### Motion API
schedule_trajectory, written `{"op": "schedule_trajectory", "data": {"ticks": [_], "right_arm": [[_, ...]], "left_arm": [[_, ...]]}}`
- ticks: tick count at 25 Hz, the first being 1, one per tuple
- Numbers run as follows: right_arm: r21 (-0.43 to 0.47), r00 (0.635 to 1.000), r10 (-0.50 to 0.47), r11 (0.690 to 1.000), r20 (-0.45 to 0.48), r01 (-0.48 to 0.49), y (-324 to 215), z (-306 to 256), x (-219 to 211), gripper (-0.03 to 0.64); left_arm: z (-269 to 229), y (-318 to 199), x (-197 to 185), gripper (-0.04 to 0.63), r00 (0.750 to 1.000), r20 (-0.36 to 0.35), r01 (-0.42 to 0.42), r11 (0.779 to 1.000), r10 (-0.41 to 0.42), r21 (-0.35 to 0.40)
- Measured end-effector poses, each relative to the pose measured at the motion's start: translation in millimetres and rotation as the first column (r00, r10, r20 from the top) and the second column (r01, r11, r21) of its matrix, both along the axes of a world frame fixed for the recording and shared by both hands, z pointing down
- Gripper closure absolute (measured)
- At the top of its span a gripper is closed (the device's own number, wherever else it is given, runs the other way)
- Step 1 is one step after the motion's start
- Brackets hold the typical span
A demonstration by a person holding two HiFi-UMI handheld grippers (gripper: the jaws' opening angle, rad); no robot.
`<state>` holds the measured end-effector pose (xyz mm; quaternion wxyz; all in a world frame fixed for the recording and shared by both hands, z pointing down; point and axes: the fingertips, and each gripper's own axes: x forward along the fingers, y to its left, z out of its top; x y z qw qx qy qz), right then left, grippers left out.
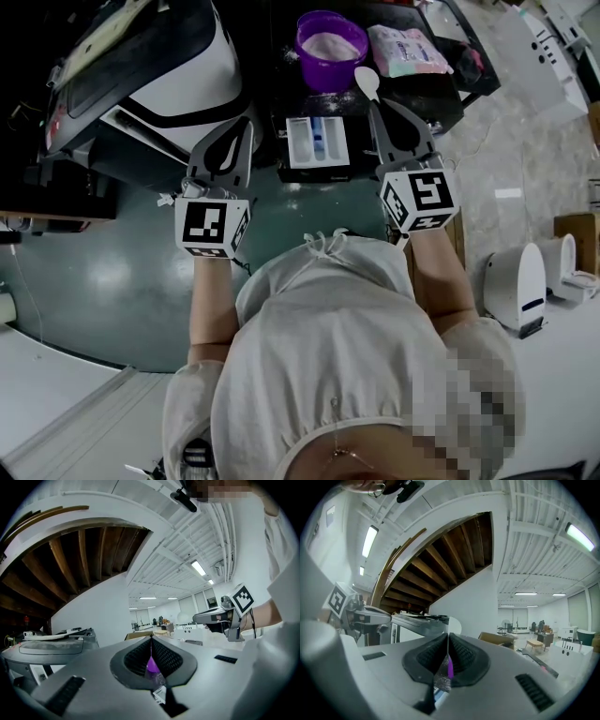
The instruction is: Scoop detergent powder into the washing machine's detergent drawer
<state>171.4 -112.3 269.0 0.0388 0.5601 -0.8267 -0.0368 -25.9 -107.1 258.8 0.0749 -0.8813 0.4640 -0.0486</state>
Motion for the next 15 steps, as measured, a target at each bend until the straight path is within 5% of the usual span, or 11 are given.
{"op": "schedule_trajectory", "data": {"ticks": [15], "right_arm": [[-0.054,0.998,-0.017,0.998,0.056,0.021,4,11,0,0.604]], "left_arm": [[5,11,10,0.574,1.0,-0.011,-0.005,1.0,0.005,-0.025]]}}
